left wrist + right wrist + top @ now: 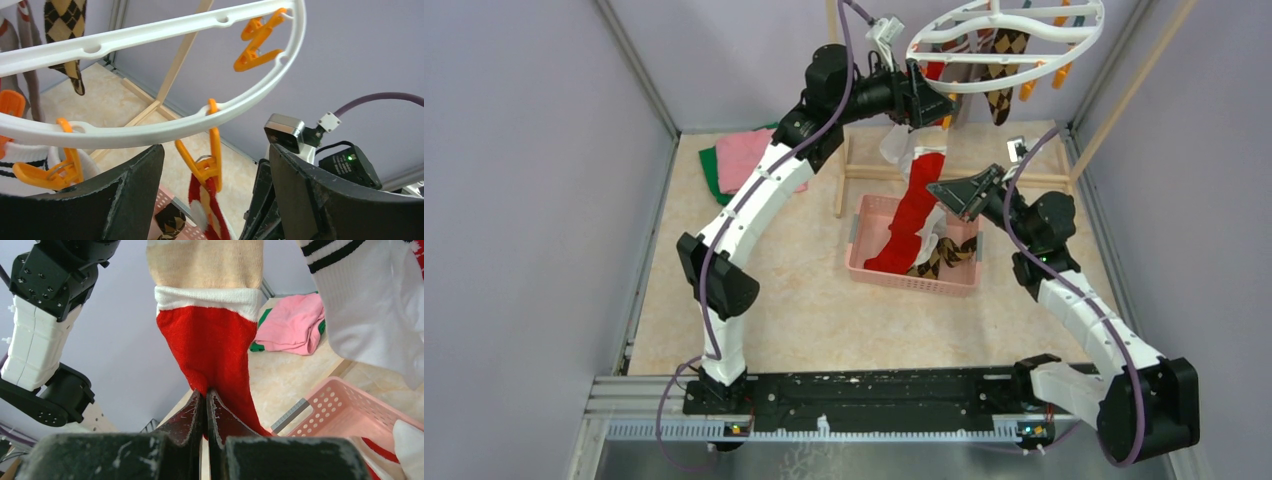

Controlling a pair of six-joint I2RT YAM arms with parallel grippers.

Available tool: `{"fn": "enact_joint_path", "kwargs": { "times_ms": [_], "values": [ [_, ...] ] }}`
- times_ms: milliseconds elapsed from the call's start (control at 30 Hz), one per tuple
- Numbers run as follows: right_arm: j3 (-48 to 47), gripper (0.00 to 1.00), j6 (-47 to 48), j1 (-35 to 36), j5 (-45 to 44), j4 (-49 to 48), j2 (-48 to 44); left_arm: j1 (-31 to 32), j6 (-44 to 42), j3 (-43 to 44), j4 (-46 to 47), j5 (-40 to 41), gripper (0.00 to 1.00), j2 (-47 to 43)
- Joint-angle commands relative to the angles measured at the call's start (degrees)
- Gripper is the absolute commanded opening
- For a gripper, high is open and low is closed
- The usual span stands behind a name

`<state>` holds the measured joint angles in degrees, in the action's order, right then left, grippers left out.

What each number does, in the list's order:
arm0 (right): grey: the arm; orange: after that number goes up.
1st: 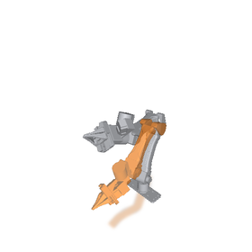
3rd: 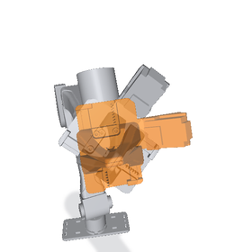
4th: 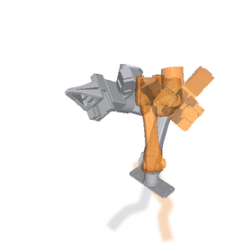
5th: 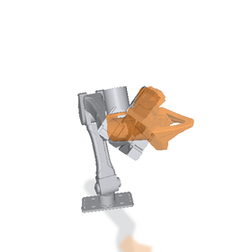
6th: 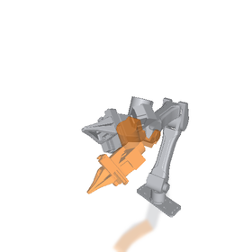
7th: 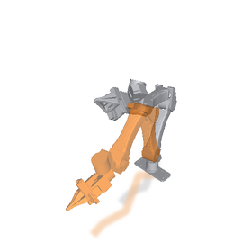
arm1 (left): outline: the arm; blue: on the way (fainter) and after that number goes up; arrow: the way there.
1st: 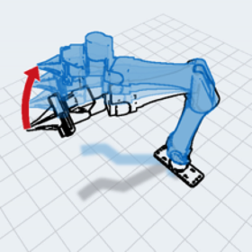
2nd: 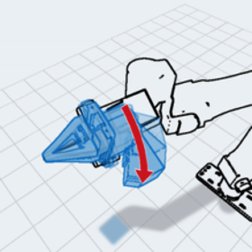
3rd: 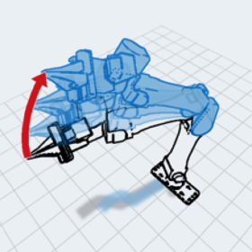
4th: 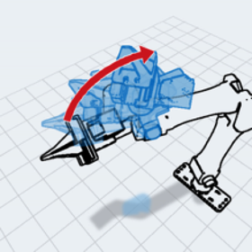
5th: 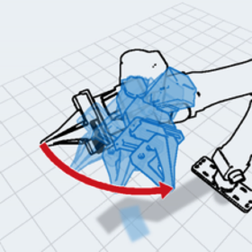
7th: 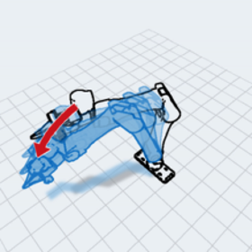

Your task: Remove the socks clipped to the hanger

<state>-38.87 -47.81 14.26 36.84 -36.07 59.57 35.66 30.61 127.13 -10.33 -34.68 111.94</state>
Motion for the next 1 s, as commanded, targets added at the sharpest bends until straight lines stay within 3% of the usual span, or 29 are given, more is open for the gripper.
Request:
{"fn": "enact_joint_path", "kwargs": {
  "times_ms": [0,200,467,600,800,967],
  "values": [
    [-4.03,0.0,-0.44,0.94,0.89,-3.76,0.78,0.17,0.62,1.91,1.84,3.29,0.81,1.26],
    [-4.96,0.0,-0.61,1.18,1.06,-4.12,1.8,0.58,1.47,1.15,1.55,3.22,0.75,1.51],
    [-3.62,0.0,-0.79,1.73,1.19,-4.84,2.34,0.64,2.43,2.77,2.47,4.28,0.55,2.43],
    [-3.04,0.0,-0.33,1.72,1.38,-4.47,2.3,0.62,2.43,2.73,2.98,5.54,0.37,2.25],
    [-2.16,0.0,3.6,1.71,0.24,0.51,0.53,0.69,1.98,2.95,3.09,6.09,0.0,2.49],
    [-0.52,0.0,11.69,1.69,-4.99,10.61,-3.54,1.03,1.18,2.8,3.04,5.93,0.0,2.25]
  ]
}}
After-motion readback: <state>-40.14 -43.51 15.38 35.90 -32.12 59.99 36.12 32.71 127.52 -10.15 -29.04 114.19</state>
